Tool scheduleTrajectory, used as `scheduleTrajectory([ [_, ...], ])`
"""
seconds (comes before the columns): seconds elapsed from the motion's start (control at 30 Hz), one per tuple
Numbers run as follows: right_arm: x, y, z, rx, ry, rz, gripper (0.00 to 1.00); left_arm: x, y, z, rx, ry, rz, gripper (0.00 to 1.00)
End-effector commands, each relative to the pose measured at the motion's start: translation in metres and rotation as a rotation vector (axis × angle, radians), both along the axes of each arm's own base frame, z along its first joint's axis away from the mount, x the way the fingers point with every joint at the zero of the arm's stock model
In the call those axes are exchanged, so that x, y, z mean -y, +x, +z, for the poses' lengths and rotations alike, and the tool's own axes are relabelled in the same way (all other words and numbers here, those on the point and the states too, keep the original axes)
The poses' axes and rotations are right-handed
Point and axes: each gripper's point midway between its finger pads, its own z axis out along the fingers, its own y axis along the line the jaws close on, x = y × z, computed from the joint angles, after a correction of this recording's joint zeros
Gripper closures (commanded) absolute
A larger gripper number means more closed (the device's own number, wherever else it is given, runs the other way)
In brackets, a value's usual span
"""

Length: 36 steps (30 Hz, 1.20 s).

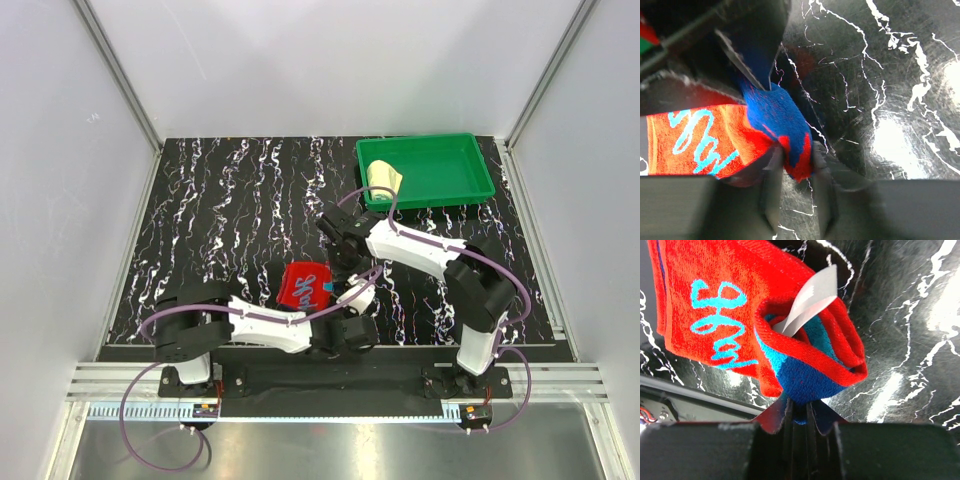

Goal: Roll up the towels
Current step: Roll the towel

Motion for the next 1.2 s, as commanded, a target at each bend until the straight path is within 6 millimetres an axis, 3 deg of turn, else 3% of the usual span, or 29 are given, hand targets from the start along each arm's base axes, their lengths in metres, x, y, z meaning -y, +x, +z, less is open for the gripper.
scheduleTrajectory([
  [0.0,-0.01,-0.009,0.021,0.004,0.083,0.037,0.87,0.007,0.009,0.008,0.017,-0.041,0.039,0.78],
  [0.13,-0.007,-0.011,0.016,0.0,0.073,0.032,0.88,0.007,0.009,0.009,-0.001,-0.069,0.029,0.97],
  [0.3,0.001,-0.009,0.015,0.016,0.039,0.021,0.84,0.005,0.005,0.012,-0.036,-0.12,0.016,1.0],
  [0.37,0.011,-0.005,0.018,0.04,-0.005,0.011,0.78,0.003,0.003,0.015,-0.052,-0.152,0.01,1.0],
  [0.5,0.029,0.012,0.035,0.088,-0.043,-0.028,0.46,0.003,-0.003,0.023,-0.102,-0.235,-0.005,1.0],
  [0.6,0.052,0.027,0.052,0.139,-0.074,-0.077,0.29,0.002,-0.004,0.027,-0.157,-0.311,-0.013,1.0],
  [0.87,0.109,0.051,0.097,0.269,-0.124,-0.207,0.19,0.002,-0.005,0.034,-0.258,-0.47,-0.026,1.0],
  [1.03,0.1,0.051,0.117,0.351,0.016,-0.22,0.18,0.002,0.0,0.051,-0.36,-0.644,-0.022,1.0],
  [1.1,0.089,0.04,0.109,0.319,0.09,-0.188,0.19,-0.001,-0.001,0.053,-0.407,-0.693,-0.013,1.0],
  [1.13,0.079,0.044,0.118,0.358,0.165,-0.179,0.2,-0.006,0.005,0.056,-0.408,-0.715,0.011,1.0],
  [1.17,0.072,0.032,0.109,0.312,0.212,-0.152,0.21,-0.01,0.006,0.054,-0.422,-0.721,0.025,1.0],
])
